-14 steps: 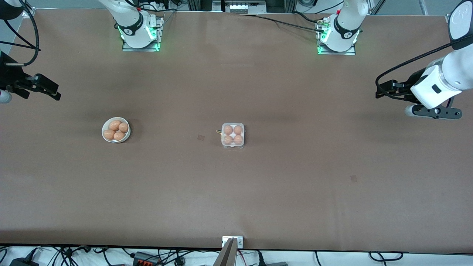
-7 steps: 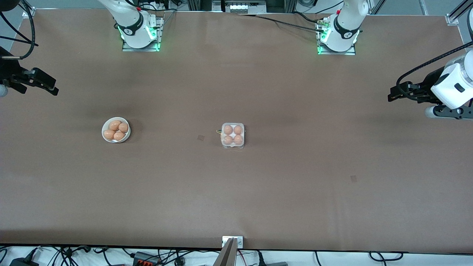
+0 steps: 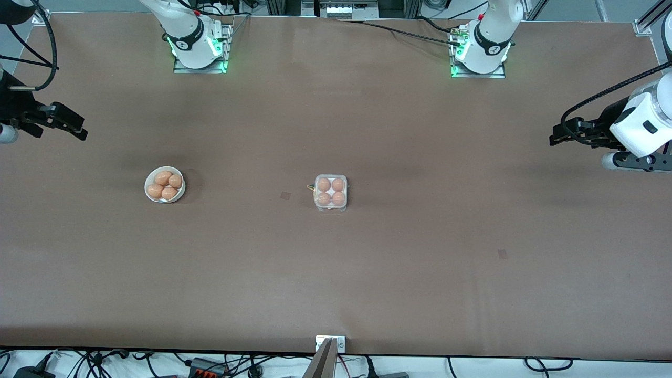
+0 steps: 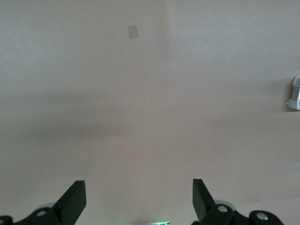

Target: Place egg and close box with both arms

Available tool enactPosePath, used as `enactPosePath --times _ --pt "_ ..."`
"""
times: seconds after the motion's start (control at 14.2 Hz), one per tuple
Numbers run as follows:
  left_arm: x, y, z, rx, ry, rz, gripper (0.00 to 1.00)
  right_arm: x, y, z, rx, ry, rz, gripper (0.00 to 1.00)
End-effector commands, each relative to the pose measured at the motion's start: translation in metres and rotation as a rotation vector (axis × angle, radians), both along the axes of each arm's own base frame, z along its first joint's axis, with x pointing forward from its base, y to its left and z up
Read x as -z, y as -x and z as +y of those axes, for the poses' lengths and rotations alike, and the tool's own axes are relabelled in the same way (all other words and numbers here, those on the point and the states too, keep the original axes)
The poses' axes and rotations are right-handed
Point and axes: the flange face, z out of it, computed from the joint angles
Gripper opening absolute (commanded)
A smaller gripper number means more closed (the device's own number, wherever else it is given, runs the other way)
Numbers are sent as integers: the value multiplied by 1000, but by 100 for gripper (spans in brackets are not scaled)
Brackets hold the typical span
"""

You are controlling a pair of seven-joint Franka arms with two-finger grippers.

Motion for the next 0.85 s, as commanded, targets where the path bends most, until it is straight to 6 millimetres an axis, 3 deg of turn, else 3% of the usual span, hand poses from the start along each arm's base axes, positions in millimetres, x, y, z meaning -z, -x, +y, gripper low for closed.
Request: enactPosePath --times 0.0,0.78 --pt "-6 -3 1 5 -17 -6 100 0 3 1 -2 -4 -9 100" --pt "-6 -3 1 5 -17 -6 100 -3 7 2 -3 -3 10 100"
